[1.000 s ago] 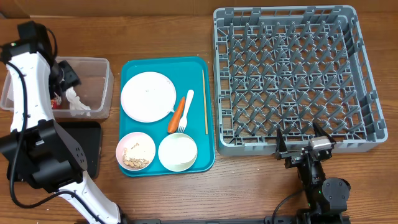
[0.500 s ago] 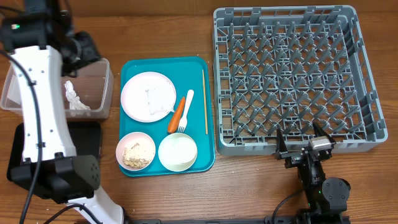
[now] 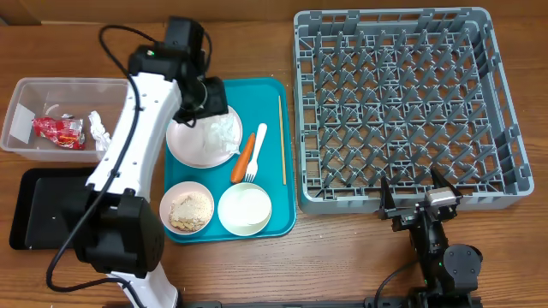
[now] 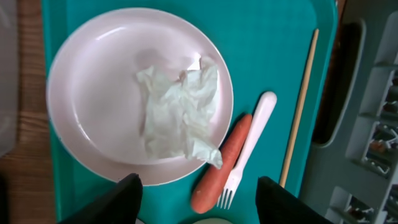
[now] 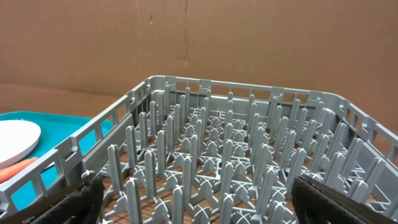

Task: Sort waste into correct bins and load items into the dishwasher rack
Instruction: 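Return the left gripper to the remaining tissue on the plate, then grasp the remaining white tissue on the plate with the left gripper, then lift the tissue and drop it into the clear bin, then move the left gripper back toward the white plate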

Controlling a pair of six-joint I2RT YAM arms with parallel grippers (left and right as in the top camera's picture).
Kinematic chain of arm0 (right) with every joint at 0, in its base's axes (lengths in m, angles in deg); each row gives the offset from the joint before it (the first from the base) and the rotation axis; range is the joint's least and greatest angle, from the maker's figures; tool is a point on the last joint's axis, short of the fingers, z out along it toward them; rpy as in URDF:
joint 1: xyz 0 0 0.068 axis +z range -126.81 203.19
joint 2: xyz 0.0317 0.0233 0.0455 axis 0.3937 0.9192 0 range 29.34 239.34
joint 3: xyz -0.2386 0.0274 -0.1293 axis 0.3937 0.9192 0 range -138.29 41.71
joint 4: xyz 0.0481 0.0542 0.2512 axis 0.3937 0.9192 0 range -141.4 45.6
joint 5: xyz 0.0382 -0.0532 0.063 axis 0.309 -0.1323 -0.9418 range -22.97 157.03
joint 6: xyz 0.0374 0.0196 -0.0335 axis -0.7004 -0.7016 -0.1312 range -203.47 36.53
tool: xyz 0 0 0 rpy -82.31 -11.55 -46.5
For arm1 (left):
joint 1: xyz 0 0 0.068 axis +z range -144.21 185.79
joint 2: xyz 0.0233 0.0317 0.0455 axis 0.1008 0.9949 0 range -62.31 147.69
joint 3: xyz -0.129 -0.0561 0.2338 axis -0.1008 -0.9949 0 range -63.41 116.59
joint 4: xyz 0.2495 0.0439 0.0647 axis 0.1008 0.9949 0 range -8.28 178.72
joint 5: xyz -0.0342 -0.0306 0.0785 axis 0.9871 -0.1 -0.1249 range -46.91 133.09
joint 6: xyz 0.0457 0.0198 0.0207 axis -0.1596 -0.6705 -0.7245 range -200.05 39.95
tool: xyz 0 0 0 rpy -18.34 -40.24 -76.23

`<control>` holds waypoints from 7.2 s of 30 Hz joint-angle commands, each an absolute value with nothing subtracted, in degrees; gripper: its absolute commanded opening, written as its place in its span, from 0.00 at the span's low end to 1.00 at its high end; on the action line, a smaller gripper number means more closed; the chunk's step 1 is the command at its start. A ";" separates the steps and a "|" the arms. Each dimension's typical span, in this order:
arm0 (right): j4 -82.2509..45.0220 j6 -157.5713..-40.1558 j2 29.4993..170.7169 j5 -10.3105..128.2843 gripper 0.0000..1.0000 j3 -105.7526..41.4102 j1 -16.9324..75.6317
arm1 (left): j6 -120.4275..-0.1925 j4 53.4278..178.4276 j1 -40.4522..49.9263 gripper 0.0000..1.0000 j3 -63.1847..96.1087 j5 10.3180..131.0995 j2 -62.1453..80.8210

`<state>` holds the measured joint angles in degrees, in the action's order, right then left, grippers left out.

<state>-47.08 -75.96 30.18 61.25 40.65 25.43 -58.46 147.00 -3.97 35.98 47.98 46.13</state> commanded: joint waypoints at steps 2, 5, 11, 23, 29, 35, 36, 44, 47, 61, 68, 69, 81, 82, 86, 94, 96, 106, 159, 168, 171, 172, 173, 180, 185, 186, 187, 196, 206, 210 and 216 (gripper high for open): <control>-47.35 -75.94 29.56 60.92 1.00 41.26 25.14 | -53.59 142.12 -4.85 0.63 28.68 45.25 46.16; -47.35 -75.94 29.56 60.92 1.00 41.26 25.14 | -53.61 138.98 -4.85 0.62 24.64 44.90 46.16; -47.35 -75.91 29.56 60.92 1.00 41.26 25.14 | -53.63 133.16 -4.74 0.61 18.89 43.98 46.16; -47.35 -75.91 29.56 60.90 1.00 41.26 25.14 | -53.63 122.34 -4.74 0.61 10.41 38.21 46.16; -47.35 -75.91 29.56 60.90 1.00 41.26 25.14 | -53.65 117.38 -4.74 0.56 8.88 38.19 46.16; -47.35 -75.91 29.56 60.92 1.00 41.26 25.14 | -53.65 115.72 -4.74 0.44 8.66 38.19 46.16; -47.35 -75.94 29.56 60.92 1.00 41.26 25.14 | -53.68 115.72 -4.74 0.43 8.66 38.10 46.16; -47.32 -75.94 29.56 60.92 1.00 41.26 25.14 | -54.35 116.18 -4.74 0.44 8.62 35.10 46.16; -47.35 -75.94 29.56 60.90 1.00 41.26 25.14 | -54.33 116.16 -4.74 0.43 8.57 35.17 46.18; -47.35 -75.91 29.56 60.90 1.00 41.26 25.14 | -54.35 114.89 -4.65 0.36 6.69 33.86 46.18; -47.35 -75.91 29.56 60.92 1.00 41.26 25.14 | -54.35 113.80 -4.63 0.29 6.69 33.86 46.18; -47.35 -75.91 29.56 60.92 1.00 41.26 25.14 | -54.33 113.77 -4.63 0.28 6.69 33.88 46.18; -47.35 -75.94 29.56 60.92 1.00 41.26 25.14 | -54.33 113.77 -4.63 0.28 6.47 33.88 46.18; -47.32 -75.91 29.56 60.92 1.00 41.26 25.14 | -54.35 113.80 -4.63 0.27 6.39 33.86 46.18; -47.35 -75.91 29.56 60.92 1.00 41.26 25.14 | -54.35 113.80 -4.63 0.27 6.28 33.88 46.18; -47.35 -75.91 29.56 60.92 1.00 41.26 25.14 | -54.33 113.56 -4.63 0.27 6.15 33.88 46.18; -47.35 -75.91 29.56 60.92 1.00 41.26 25.14 | -54.33 113.58 -4.63 0.27 6.15 33.88 46.18; -47.35 -75.94 29.56 60.90 1.00 41.26 25.14 | -54.33 113.82 -4.63 0.15 6.15 33.88 46.18; -47.35 -75.94 29.56 60.92 1.00 41.26 25.14 | -54.29 135.70 20.88 0.04 24.70 35.52 35.80; -47.35 -75.94 29.56 60.92 1.00 41.26 25.14 | -54.77 131.72 20.88 0.04 24.70 35.61 40.21; -47.35 -75.94 29.56 60.90 1.00 41.26 25.14 | -54.79 130.67 20.88 0.04 24.70 35.63 40.21; -47.35 -75.91 29.56 60.92 1.00 41.26 25.14 | -55.21 130.50 20.88 0.04 24.70 35.63 40.21; -47.35 -75.91 29.56 60.92 1.00 41.26 25.14 | -55.91 130.34 20.88 0.04 24.70 35.63 40.21; -47.35 -75.94 29.56 60.92 1.00 41.26 25.14 | -58.88 129.40 20.88 0.55 24.70 35.02 40.21; -47.35 -75.91 29.56 60.90 1.00 41.26 25.14 | -58.83 130.82 20.88 0.64 25.58 36.76 39.56; -47.35 -75.91 29.56 60.90 1.00 41.26 25.14 | -58.81 132.29 20.77 0.63 27.04 39.89 38.24; -47.35 -75.91 29.56 60.92 1.00 41.26 25.14 | -58.79 132.77 20.73 0.63 27.65 41.33 37.46; -47.35 -75.94 29.56 60.92 1.00 41.26 25.14 | -58.88 140.37 16.22 0.64 30.12 57.75 23.01; -47.35 -75.91 29.56 60.92 1.00 41.26 25.14 | -61.74 160.85 8.29 0.42 27.63 59.26 20.85; -47.32 -75.94 29.56 60.92 1.00 41.26 25.14 | -62.24 161.42 5.19 0.26 24.70 59.23 20.85; -47.35 -75.91 29.56 60.92 1.00 41.26 25.14 | -59.56 158.73 -0.83 0.12 19.15 59.02 20.85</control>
<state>-47.08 -75.96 30.18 61.23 40.65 25.43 -60.67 159.91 1.91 22.14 58.16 20.85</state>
